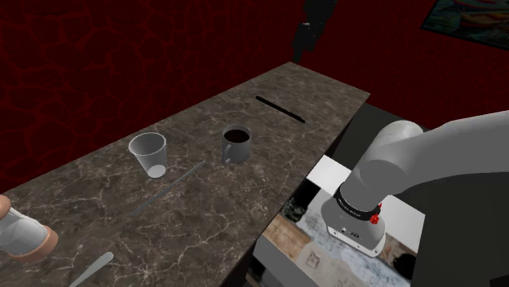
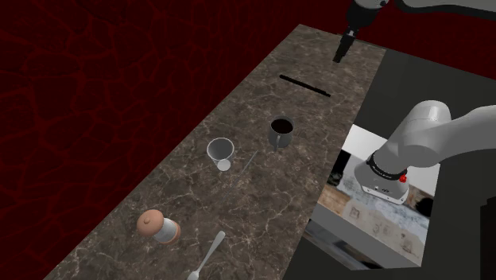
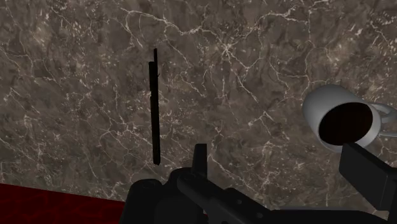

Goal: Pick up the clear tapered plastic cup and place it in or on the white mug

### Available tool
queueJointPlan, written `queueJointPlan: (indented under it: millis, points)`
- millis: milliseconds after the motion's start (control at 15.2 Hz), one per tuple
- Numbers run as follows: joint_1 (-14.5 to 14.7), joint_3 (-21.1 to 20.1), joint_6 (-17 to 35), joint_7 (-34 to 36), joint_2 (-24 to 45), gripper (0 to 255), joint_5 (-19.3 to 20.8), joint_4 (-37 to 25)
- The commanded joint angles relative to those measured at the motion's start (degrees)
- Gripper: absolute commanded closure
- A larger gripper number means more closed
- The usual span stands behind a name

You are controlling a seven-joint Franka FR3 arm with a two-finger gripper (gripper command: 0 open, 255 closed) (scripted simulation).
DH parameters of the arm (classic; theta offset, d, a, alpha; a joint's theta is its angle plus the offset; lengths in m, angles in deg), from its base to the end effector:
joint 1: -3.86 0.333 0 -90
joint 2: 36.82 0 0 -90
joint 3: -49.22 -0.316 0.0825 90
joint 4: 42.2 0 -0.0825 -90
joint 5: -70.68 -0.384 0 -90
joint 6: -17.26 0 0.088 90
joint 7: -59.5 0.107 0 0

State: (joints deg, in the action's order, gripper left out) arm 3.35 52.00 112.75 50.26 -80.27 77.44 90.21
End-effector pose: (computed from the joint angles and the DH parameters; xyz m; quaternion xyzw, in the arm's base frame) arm 0.3235 -0.0352 0.6123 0.9957 0.0597 0.0520 0.0479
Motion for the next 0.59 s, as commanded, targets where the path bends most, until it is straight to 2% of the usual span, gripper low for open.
queueJointPlan:
  millis: [0,528]
  points:
    - [0.0,0.0,0.0,0.0,0.0,0,0.0,0.0]
    - [3.1,-5.6,7.3,7.8,9.2,0,-5.6,0.6]
